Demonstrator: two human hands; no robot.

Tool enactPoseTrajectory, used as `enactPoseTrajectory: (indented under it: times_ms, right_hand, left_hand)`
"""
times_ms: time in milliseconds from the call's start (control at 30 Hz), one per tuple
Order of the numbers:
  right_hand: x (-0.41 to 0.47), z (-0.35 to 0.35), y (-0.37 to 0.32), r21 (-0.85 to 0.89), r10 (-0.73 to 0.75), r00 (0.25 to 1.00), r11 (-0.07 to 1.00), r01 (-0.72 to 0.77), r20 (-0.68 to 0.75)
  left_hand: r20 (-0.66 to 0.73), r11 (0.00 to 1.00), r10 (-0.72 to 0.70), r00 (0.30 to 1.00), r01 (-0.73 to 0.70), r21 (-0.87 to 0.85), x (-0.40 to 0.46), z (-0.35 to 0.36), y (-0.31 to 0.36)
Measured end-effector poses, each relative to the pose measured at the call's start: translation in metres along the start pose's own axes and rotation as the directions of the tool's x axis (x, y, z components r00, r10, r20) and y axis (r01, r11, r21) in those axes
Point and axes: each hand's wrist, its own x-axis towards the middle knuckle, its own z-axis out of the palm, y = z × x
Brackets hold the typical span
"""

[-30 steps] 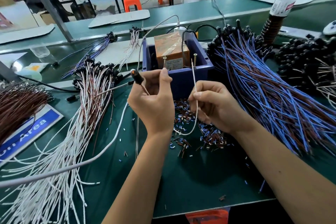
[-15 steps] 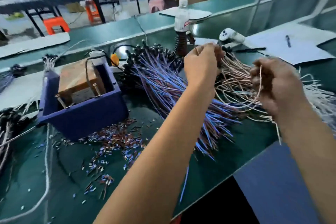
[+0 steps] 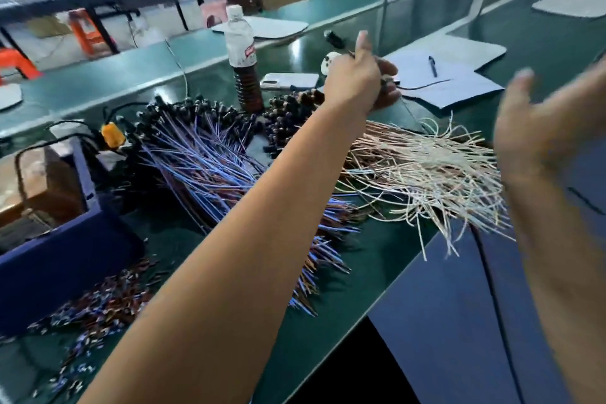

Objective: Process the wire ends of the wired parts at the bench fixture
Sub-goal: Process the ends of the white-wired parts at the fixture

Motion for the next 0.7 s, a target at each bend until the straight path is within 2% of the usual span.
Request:
enactPoseTrajectory:
  times_ms: [33,67,100,167,233,367,467,500,567,633,700]
  right_hand:
    - [-0.004,0.005,-0.007,-0.094,-0.200,0.980,0.975,0.201,0.026]
    - [-0.013,0.006,-0.020,-0.120,-0.356,0.928,0.922,0.369,0.112]
    - [-0.021,0.010,-0.029,-0.137,-0.493,0.841,0.838,0.528,0.221]
    - [-0.030,0.018,-0.037,-0.101,-0.558,0.712,0.753,0.650,0.427]
    - [-0.030,0.024,-0.034,-0.100,-0.515,0.658,0.741,0.664,0.550]
    - [-0.024,0.027,-0.031,-0.018,-0.511,0.586,0.744,0.668,0.629]
    - [-0.020,0.026,-0.030,0.130,-0.454,0.648,0.865,0.484,0.611]
    - [-0.019,0.026,-0.030,0.147,-0.452,0.680,0.877,0.458,0.577]
    - [-0.020,0.029,-0.029,0.091,-0.499,0.703,0.842,0.532,0.506]
    - [-0.024,0.036,-0.029,0.035,-0.517,0.661,0.801,0.597,0.544]
    - [-0.031,0.051,-0.024,-0.081,-0.408,0.546,0.743,0.664,0.732]
  left_hand:
    - [0.007,1.000,-0.016,1.000,0.016,-0.015,0.000,0.001,0.000]
    - [0.014,0.999,-0.033,0.999,0.033,-0.035,0.000,0.002,-0.001]
    - [0.015,0.997,-0.049,0.999,0.050,-0.055,-0.001,0.002,-0.002]
    - [0.017,0.993,-0.071,0.997,0.072,-0.098,0.000,0.000,-0.005]
    - [0.022,0.979,-0.105,0.994,0.108,-0.174,0.001,-0.005,-0.007]
    - [0.022,0.920,-0.192,0.981,0.187,-0.346,0.007,-0.018,-0.011]
    - [0.034,0.902,-0.202,0.979,0.200,-0.384,0.011,-0.026,-0.015]
    - [0.032,0.897,-0.209,0.977,0.204,-0.391,0.011,-0.027,-0.016]
    - [0.011,0.881,-0.220,0.975,0.204,-0.426,0.011,-0.029,-0.017]
    - [-0.050,0.862,-0.218,0.975,0.168,-0.478,0.010,-0.030,-0.016]
    - [-0.126,0.848,-0.220,0.967,0.126,-0.514,0.010,-0.031,-0.018]
